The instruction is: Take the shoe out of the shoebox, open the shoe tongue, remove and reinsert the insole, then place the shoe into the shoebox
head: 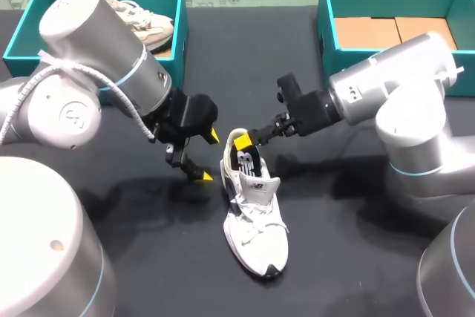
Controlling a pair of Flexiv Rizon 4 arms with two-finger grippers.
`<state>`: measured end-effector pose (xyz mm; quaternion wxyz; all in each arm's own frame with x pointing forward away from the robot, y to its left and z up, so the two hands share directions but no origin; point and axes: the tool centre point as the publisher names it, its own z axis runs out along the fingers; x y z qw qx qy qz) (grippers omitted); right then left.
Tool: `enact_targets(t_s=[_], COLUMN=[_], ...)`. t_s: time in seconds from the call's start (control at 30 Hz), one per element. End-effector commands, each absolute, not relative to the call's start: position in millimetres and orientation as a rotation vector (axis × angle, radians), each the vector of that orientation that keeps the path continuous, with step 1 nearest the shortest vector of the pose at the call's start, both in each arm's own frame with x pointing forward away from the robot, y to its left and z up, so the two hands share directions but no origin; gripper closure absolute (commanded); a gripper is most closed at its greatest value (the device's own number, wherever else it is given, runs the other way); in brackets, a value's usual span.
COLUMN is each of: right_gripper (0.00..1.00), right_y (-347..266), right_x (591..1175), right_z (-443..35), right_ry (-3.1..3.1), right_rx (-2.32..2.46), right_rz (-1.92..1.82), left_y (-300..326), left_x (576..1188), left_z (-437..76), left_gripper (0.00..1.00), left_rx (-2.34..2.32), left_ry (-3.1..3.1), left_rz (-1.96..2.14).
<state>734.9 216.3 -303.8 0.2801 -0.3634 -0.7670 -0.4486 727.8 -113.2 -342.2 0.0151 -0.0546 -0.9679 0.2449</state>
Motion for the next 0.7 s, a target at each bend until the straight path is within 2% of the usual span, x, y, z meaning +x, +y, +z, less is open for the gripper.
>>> enact_targets(t_s=[0.03,0.7], right_gripper=[0.46,0.47], right_y=[208.1,173.6], right_x=[734.2,748.7], right_z=[-296.6,-276.4], right_ry=[-2.071,-2.147], right_rx=[-0.990,-1.157], right_rz=[-1.186,-1.029], left_y=[-102.3,-42.6], left_x=[727.3,749.5], left_z=[-336.3,-308.9], left_gripper=[0.00,0.00], left_rx=[-0.177,-0.422], left_ry=[-3.006,-2.882], left_rz=[0.763,0.697])
